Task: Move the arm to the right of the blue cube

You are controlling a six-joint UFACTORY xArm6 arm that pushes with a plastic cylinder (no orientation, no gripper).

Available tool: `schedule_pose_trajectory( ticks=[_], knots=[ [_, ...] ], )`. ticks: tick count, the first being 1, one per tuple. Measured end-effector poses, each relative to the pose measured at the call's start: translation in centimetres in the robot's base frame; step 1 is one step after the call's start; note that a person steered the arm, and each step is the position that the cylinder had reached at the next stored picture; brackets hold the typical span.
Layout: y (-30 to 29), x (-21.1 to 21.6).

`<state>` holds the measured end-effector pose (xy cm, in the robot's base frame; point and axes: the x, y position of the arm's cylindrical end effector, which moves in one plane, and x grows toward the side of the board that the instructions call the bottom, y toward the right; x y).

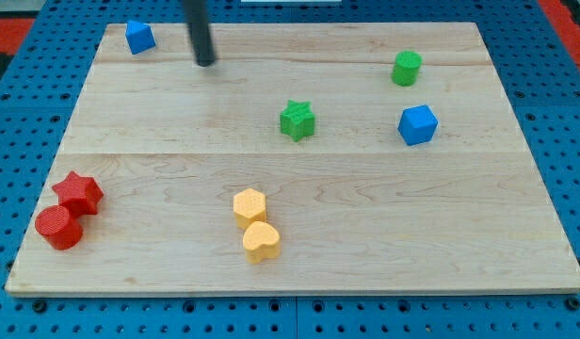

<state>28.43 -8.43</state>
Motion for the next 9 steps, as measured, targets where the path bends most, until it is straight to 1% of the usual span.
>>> schedule_pose_trajectory(
  ticks=[1,2,3,5,6,8,9],
  knots=[
    [7.8,2.2],
    [12.8,3.2],
    [14.6,3.2],
    [14.6,3.2],
    [18.9,5.8],
    [29.4,7.4],
    [31.1,11.3]
  ],
)
